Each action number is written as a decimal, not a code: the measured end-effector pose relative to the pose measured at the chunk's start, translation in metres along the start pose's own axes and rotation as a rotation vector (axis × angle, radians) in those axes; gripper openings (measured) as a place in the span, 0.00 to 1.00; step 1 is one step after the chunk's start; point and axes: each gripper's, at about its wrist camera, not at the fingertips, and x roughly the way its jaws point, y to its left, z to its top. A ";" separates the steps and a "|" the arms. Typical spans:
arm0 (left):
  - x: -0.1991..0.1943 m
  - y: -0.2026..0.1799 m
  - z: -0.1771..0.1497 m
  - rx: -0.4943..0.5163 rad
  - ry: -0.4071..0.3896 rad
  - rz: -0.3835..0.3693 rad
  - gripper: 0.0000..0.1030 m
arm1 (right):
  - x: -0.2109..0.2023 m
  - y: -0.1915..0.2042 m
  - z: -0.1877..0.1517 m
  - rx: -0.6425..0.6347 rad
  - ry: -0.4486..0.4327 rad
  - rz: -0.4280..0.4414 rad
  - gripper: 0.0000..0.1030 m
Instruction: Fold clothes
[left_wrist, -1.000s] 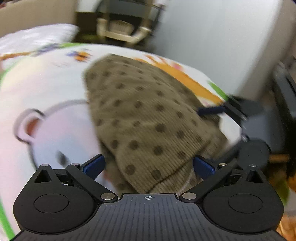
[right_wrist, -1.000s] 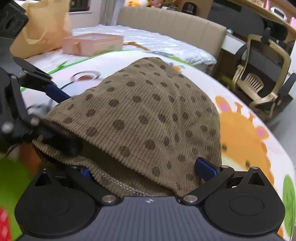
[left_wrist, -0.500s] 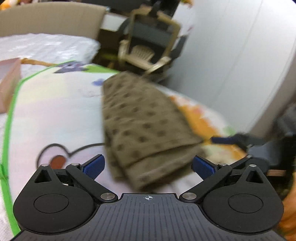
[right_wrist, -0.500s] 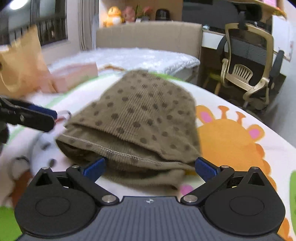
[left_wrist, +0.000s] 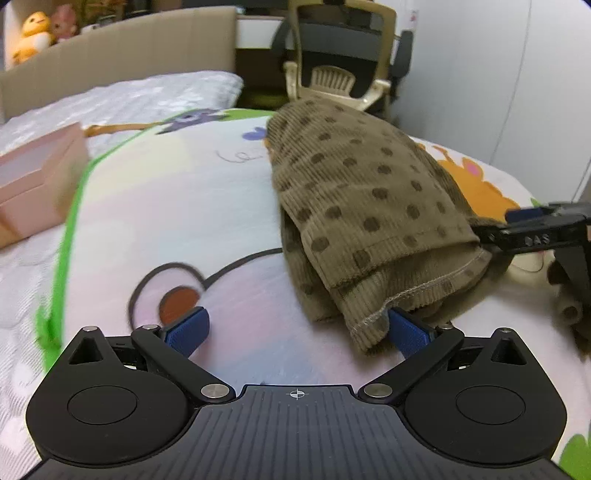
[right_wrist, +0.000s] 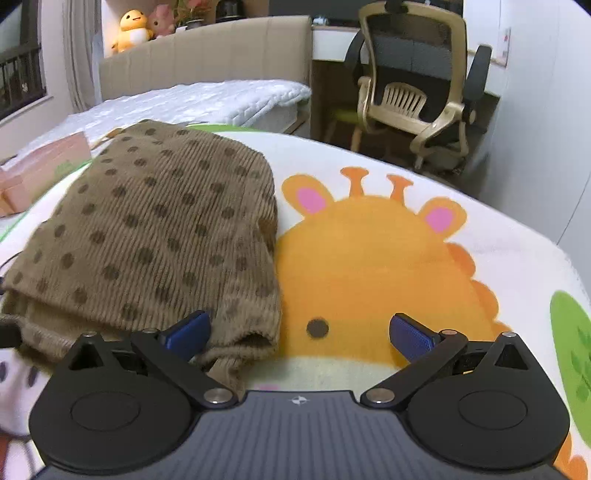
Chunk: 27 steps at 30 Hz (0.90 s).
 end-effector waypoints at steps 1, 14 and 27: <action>-0.005 -0.003 -0.002 -0.010 -0.015 0.003 1.00 | -0.004 -0.001 -0.005 -0.001 -0.008 0.002 1.00; -0.063 -0.097 -0.076 0.014 -0.131 -0.014 1.00 | -0.076 0.017 -0.075 -0.100 -0.063 0.060 1.00; -0.065 -0.114 -0.087 0.053 -0.105 0.041 1.00 | -0.117 0.014 -0.130 -0.010 -0.062 0.014 1.00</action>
